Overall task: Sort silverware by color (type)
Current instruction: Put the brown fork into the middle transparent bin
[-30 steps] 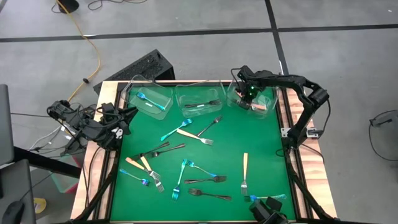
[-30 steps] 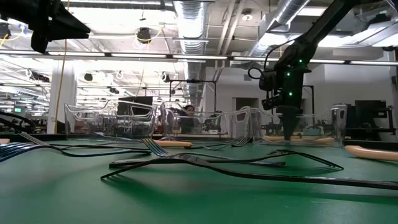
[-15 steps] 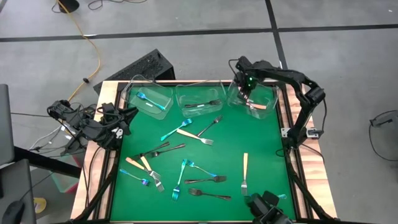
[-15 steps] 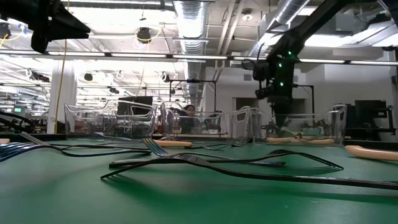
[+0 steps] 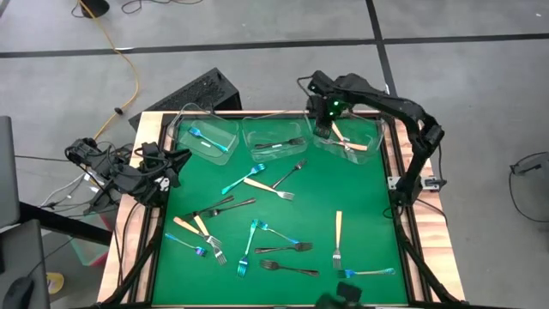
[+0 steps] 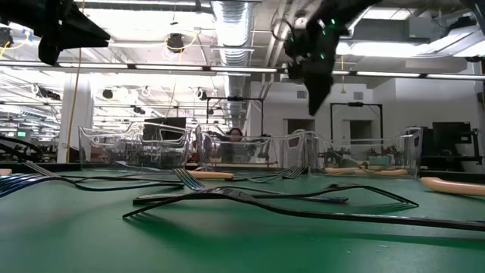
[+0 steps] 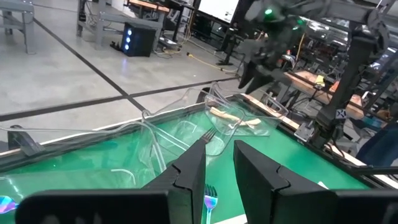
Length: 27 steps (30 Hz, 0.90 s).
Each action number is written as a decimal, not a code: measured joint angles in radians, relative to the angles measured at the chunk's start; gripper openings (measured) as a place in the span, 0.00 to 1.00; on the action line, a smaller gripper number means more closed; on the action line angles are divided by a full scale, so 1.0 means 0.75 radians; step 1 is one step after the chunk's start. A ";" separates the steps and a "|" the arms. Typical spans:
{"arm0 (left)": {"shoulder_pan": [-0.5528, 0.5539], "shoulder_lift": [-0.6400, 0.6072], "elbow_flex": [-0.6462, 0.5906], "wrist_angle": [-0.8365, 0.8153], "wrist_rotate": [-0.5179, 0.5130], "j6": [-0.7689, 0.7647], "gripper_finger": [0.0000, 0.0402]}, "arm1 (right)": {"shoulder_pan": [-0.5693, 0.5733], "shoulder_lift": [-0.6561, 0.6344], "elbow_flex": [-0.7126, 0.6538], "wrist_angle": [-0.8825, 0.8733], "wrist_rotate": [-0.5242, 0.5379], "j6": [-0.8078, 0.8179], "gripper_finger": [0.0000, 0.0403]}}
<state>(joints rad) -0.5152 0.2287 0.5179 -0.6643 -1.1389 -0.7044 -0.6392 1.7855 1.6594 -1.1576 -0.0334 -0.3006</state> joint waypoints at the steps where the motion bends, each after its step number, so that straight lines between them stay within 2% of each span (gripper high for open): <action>1: -0.001 0.000 0.000 0.000 0.000 0.000 0.17 | 0.042 0.000 0.020 0.000 0.000 0.009 0.38; 11: -0.001 0.000 0.000 -0.001 0.001 0.000 0.17 | 0.506 -0.002 0.041 0.023 -0.006 0.070 0.38; 18: 0.000 0.000 0.000 -0.002 0.019 0.001 0.17 | 0.830 -0.002 -0.041 0.037 -0.003 0.341 0.38; 27: 0.000 0.000 0.000 -0.002 0.021 0.002 0.17 | 1.162 0.010 -0.107 0.174 0.006 0.523 0.38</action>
<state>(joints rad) -0.5153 0.2287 0.5179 -0.6655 -1.1228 -0.7029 0.2323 1.7930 1.5791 -1.0269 -0.0287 0.0919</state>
